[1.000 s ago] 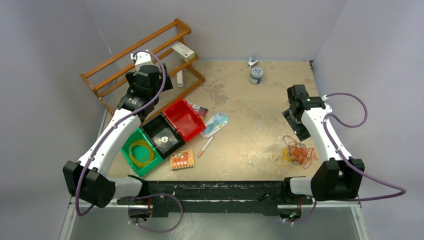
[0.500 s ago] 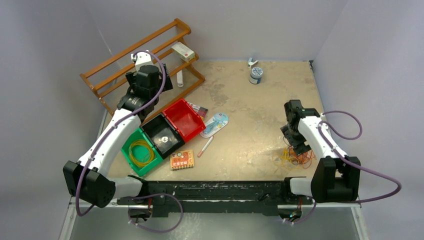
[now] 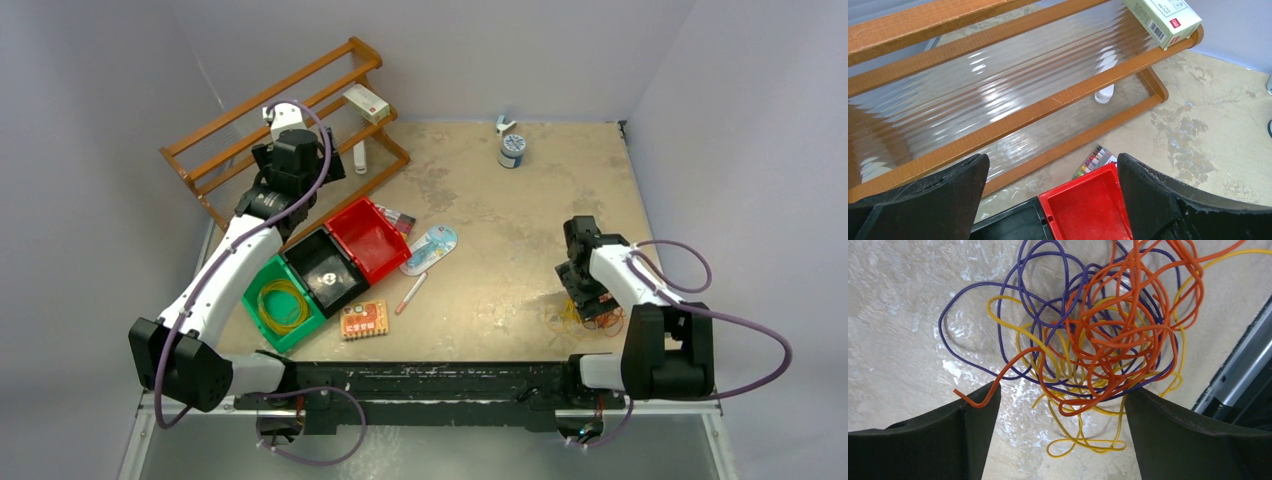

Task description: Untangle the cables

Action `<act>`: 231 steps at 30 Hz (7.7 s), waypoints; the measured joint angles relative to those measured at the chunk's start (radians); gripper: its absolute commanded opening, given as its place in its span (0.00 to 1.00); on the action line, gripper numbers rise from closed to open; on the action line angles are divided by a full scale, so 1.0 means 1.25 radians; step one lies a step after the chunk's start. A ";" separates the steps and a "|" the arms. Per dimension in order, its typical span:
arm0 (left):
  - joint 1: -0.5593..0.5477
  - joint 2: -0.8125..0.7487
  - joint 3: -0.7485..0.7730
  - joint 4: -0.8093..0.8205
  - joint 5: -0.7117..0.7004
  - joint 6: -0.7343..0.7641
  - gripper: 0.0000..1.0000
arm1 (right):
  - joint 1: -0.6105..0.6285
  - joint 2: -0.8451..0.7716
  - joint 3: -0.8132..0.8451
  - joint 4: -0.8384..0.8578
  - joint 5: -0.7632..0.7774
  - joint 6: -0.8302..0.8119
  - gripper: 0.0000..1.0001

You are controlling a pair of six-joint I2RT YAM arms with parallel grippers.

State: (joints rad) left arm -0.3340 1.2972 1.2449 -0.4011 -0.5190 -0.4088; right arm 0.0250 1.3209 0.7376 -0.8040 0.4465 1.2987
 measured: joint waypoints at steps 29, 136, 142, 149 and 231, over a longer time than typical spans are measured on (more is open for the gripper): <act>0.032 0.003 0.000 0.000 0.018 -0.003 1.00 | 0.025 0.034 -0.014 0.272 0.022 -0.236 0.00; -0.070 0.261 -0.083 0.054 0.003 -0.212 1.00 | 0.382 -0.096 0.056 0.738 -0.138 -0.596 0.89; -0.070 0.149 -0.082 0.015 -0.017 -0.185 1.00 | 0.381 -0.114 0.055 0.712 -0.032 -0.564 0.83; -0.070 0.062 -0.081 -0.028 -0.029 -0.167 1.00 | 0.316 -0.114 0.055 0.658 -0.070 -0.557 0.72; -0.180 -0.005 -0.149 0.227 0.208 -0.095 0.83 | 0.108 -0.136 0.098 0.768 -0.280 -0.817 0.00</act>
State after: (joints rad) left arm -0.5587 1.2911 1.0584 -0.1169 -0.2592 -0.5270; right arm 0.1604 1.1511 0.8600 0.1558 0.0971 0.2775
